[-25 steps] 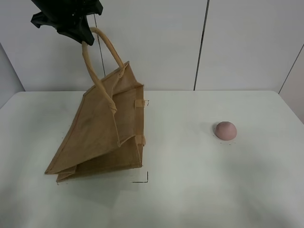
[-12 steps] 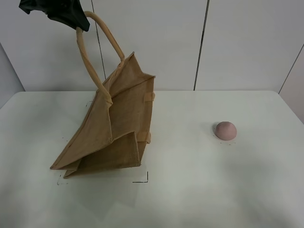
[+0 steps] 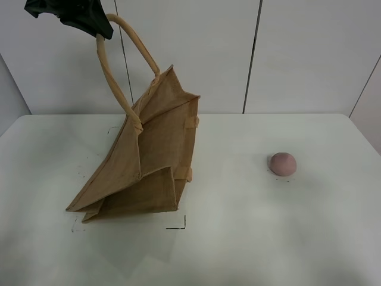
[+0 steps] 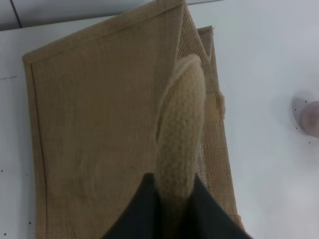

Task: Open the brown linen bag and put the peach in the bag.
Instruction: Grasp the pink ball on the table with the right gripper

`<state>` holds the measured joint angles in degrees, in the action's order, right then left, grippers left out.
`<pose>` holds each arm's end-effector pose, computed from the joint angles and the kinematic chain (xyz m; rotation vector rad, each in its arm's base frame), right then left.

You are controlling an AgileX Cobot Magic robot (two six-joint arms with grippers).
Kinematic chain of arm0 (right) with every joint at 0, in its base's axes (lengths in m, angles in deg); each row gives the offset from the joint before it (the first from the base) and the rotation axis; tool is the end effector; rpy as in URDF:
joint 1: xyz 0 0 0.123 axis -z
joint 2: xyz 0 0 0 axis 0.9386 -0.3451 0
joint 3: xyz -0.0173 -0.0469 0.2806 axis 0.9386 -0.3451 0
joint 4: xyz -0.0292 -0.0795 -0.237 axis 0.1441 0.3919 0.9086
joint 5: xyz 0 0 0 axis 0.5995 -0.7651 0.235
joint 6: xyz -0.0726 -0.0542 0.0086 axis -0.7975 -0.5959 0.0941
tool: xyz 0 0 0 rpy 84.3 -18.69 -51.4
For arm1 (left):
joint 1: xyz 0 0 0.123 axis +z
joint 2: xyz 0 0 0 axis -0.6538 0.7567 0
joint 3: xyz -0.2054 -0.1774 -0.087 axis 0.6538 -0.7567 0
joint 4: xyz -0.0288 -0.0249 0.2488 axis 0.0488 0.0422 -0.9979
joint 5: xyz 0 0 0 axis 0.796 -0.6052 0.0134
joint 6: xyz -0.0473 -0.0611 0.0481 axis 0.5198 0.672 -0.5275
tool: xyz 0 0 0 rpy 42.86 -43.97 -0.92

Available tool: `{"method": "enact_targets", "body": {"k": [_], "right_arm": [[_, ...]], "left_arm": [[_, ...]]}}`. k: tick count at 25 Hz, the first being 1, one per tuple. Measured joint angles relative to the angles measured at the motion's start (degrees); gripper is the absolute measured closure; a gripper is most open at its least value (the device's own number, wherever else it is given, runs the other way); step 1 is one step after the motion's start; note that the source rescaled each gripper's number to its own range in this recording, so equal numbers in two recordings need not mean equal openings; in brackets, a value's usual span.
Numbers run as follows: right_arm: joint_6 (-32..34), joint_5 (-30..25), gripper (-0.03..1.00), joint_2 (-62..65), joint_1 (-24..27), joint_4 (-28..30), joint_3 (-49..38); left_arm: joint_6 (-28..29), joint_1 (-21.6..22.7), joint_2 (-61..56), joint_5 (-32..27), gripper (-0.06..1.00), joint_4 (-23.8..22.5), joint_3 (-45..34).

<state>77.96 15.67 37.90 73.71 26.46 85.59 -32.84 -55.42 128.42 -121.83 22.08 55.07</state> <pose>0.0911 0.0044 0.3045 -0.0304 2.4380 0.0892 0.3733 -0.1124 0.4321 0.2327 2.3919 -0.3731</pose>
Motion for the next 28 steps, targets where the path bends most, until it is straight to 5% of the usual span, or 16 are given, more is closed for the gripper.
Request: {"method": "enact_targets", "body": {"k": [12,19,28], "right_arm": [[-1.32,2.52,-0.03,-51.77,-0.30,-0.35,28.37],[-0.05,3.38,-0.03,-68.77,-6.57,1.25,41.31],[1.99,9.10,-0.03,-81.57,-6.71,1.93,45.18]], "left_arm": [[-0.05,0.00,0.00,0.00,0.94,0.00,0.00],[-0.05,0.00,0.00,0.00,0.94,0.06,0.00],[-0.05,0.00,0.00,0.00,0.94,0.11,0.00]]}}
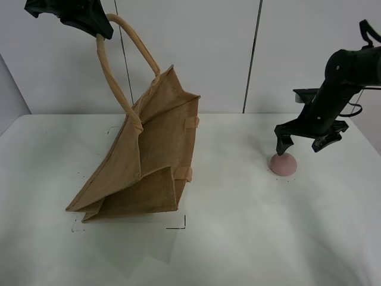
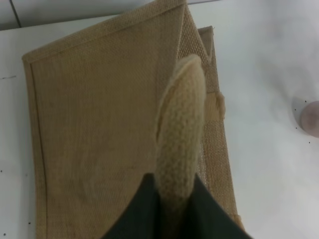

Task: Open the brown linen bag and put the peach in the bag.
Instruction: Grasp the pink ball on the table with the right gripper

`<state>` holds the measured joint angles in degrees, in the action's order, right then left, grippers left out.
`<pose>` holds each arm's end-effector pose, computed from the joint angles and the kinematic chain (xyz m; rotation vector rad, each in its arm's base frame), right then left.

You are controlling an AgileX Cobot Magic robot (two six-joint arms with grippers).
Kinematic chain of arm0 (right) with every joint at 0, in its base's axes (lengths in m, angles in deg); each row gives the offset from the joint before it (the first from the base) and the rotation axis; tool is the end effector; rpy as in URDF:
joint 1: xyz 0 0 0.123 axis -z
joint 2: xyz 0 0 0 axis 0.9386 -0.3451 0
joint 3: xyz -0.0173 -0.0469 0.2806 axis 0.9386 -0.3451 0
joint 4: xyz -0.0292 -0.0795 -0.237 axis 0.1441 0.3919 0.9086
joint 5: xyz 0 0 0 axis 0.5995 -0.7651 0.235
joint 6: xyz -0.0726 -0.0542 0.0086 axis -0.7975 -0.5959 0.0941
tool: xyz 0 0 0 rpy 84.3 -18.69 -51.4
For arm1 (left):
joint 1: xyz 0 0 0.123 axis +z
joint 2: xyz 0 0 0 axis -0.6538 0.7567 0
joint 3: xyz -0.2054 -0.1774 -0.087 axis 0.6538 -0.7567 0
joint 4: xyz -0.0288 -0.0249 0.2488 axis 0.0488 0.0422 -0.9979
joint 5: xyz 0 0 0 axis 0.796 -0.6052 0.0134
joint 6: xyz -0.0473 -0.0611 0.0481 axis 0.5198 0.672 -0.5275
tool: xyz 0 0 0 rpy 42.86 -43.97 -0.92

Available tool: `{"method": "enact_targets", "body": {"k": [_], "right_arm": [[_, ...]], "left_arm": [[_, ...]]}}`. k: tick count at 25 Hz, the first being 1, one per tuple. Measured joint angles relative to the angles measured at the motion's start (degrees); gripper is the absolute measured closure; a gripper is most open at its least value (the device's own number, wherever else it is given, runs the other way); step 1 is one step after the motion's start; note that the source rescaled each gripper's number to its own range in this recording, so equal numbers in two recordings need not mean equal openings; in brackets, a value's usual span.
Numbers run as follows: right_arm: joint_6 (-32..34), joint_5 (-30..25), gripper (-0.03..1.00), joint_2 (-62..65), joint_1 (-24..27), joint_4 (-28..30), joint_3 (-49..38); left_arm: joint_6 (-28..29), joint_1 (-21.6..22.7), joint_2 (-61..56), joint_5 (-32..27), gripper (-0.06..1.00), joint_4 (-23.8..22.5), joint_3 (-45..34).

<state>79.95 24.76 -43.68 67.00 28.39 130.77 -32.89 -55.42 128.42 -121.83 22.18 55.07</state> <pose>0.4089 0.0273 0.1753 -0.1137 2.9190 0.1188 0.3733 -0.1125 0.4321 0.2337 2.3917 -0.3749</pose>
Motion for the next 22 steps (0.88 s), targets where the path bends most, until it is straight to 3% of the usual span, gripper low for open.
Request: {"method": "enact_targets", "body": {"k": [10,19,22], "right_arm": [[-3.08,6.55,-0.03,-6.34,0.00,-3.46,0.00],[-3.08,6.35,0.03,-7.92,0.00,-3.70,0.05],[-3.08,6.32,0.11,-8.38,0.00,-3.77,0.05]], "left_arm": [[-0.10,0.00,0.00,0.00,0.94,0.00,0.00],[-0.17,0.00,0.00,0.00,0.94,0.00,0.00],[-0.17,0.00,0.00,0.00,0.94,0.00,0.00]]}}
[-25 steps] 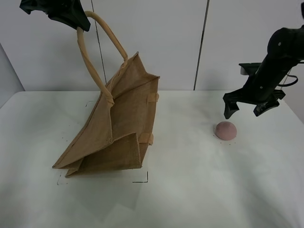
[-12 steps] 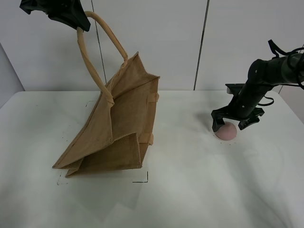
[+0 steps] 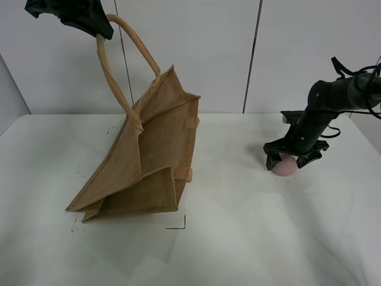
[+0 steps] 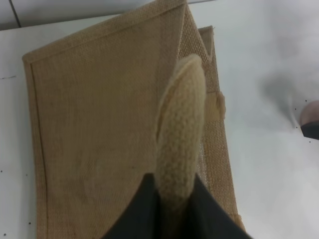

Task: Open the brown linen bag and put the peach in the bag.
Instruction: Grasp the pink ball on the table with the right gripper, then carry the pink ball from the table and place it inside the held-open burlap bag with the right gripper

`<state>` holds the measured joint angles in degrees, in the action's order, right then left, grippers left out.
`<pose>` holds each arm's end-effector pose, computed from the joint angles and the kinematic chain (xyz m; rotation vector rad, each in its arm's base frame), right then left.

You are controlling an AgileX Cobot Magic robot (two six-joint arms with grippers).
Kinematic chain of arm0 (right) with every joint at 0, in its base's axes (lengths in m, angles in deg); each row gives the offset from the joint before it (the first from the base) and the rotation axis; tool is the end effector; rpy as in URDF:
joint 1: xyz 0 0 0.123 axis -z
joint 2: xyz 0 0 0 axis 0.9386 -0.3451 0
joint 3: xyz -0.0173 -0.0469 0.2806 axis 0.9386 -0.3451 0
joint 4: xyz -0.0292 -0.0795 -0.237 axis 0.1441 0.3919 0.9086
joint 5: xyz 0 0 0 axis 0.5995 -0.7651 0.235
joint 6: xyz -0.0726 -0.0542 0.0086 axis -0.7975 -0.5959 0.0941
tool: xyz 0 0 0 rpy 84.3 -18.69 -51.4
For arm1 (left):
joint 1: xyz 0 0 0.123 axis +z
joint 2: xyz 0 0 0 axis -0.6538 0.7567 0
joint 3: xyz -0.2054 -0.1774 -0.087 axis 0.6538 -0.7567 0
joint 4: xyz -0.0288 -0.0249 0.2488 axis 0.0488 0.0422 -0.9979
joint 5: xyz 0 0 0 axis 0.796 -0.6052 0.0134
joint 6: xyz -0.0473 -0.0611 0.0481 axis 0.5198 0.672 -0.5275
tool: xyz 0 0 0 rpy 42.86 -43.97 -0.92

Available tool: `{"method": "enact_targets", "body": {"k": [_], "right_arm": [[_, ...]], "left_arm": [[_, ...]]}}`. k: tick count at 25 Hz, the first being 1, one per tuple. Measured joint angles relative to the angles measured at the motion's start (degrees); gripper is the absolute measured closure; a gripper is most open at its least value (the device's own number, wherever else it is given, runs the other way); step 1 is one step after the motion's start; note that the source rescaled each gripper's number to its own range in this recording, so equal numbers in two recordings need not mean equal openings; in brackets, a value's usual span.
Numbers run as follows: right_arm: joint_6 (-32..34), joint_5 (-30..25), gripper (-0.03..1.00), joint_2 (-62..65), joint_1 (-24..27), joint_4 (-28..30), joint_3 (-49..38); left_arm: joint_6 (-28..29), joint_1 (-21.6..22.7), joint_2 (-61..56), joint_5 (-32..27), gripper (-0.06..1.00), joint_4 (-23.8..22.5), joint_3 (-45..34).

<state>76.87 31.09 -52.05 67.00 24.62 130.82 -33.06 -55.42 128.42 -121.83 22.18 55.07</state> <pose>0.4224 0.0313 0.1170 -0.1147 2.9473 0.1751 0.3733 -0.1125 0.4321 0.2372 2.3911 -0.3736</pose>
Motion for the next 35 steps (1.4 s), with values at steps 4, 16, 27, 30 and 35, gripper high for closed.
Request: {"method": "enact_targets", "body": {"k": [4,16,27,30,35], "right_arm": [[0.00,0.00,0.50,0.00,0.00,0.00,0.00],[-7.11,-2.37,0.97,9.62,0.00,-7.47,0.09],[-22.09,-5.23,0.97,22.76,-7.66,-25.07,0.09],[-23.97,-3.41,0.97,22.71,-13.17,-27.62,0.09],[-27.88,2.75,0.97,21.18,-21.89,-28.89,0.09]], "left_arm": [[0.00,0.00,0.00,0.00,0.94,0.00,0.00],[0.00,0.00,0.00,0.00,0.94,0.05,0.00],[-0.07,0.00,0.00,0.00,0.94,2.86,0.00],[-0.63,0.00,0.00,0.00,0.94,3.67,0.00],[-0.81,0.00,0.00,0.00,0.94,3.67,0.00]]}}
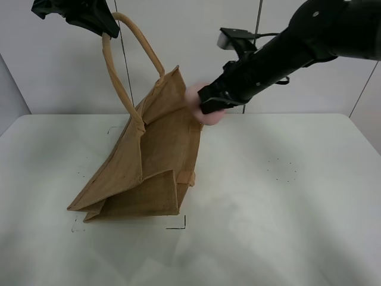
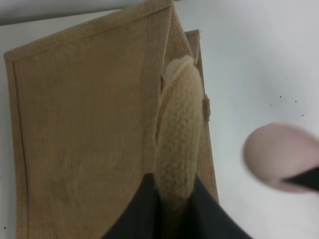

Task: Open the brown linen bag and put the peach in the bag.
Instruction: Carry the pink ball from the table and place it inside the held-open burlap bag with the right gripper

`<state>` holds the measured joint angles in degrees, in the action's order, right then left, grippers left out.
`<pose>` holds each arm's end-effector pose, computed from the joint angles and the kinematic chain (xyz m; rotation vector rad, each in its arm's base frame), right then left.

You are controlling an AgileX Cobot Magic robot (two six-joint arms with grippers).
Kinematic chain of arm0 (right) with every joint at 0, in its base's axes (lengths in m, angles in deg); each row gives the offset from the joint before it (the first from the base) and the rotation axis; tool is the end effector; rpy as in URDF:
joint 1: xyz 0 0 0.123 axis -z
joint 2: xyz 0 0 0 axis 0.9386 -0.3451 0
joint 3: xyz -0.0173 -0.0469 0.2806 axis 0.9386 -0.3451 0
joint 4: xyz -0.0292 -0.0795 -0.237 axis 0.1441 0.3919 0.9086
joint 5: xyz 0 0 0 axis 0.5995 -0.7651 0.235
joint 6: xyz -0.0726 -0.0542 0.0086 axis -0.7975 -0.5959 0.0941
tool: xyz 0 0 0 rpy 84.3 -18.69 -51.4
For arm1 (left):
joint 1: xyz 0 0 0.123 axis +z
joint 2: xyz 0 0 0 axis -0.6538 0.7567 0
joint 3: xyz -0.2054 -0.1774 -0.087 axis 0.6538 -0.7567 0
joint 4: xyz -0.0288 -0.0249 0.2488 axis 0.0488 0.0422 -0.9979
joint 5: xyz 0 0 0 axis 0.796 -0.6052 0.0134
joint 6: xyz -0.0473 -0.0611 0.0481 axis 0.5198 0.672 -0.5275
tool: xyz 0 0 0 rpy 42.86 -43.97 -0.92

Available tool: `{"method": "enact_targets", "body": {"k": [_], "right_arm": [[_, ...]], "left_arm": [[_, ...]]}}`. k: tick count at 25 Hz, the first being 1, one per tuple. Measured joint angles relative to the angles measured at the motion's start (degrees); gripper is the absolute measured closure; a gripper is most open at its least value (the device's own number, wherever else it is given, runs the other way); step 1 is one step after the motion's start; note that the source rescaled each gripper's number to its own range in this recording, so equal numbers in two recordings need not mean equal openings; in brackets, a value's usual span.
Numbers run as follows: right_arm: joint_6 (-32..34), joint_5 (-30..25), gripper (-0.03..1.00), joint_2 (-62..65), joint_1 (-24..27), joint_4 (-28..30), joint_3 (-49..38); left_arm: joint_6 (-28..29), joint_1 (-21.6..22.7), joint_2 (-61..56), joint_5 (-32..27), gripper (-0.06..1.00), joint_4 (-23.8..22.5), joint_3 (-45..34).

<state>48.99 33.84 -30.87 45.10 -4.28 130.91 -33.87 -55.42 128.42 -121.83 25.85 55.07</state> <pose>0.3514 0.2027 0.2849 -0.8063 2.2936 0.6661 0.3715 -0.1175 0.4332 0.2521 2.3871 -0.4495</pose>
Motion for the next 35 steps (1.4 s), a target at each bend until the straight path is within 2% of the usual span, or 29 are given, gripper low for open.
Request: {"method": "enact_targets", "body": {"k": [5,10,12,18,21,26,35], "right_arm": [[-13.33,5.04,0.97,-4.84,-4.78,0.00,0.00],[-26.62,7.18,0.97,-10.70,-5.57,-4.01,0.00],[-32.00,9.14,0.97,-13.10,-5.57,-8.30,0.00],[-49.38,10.77,0.97,-18.05,-5.57,-28.98,0.00],[-55.42,12.39,0.97,-19.96,-5.57,-37.00,0.00],[-58.56,15.96,0.97,-23.72,-5.57,-44.70,1.39],[-57.94,16.53,0.97,-28.28,-5.57,-46.61,7.60]], "left_arm": [[-0.06,0.00,0.00,0.00,0.94,0.00,0.00],[-0.06,0.00,0.00,0.00,0.94,0.00,0.00],[-0.06,0.00,0.00,0.00,0.94,0.00,-0.05],[-0.06,0.00,0.00,0.00,0.94,0.02,-0.22],[-0.06,0.00,0.00,0.00,0.94,0.07,-0.22],[-0.06,0.00,0.00,0.00,0.94,0.07,-0.22],[-0.06,0.00,0.00,0.00,0.94,0.07,-0.22]]}}
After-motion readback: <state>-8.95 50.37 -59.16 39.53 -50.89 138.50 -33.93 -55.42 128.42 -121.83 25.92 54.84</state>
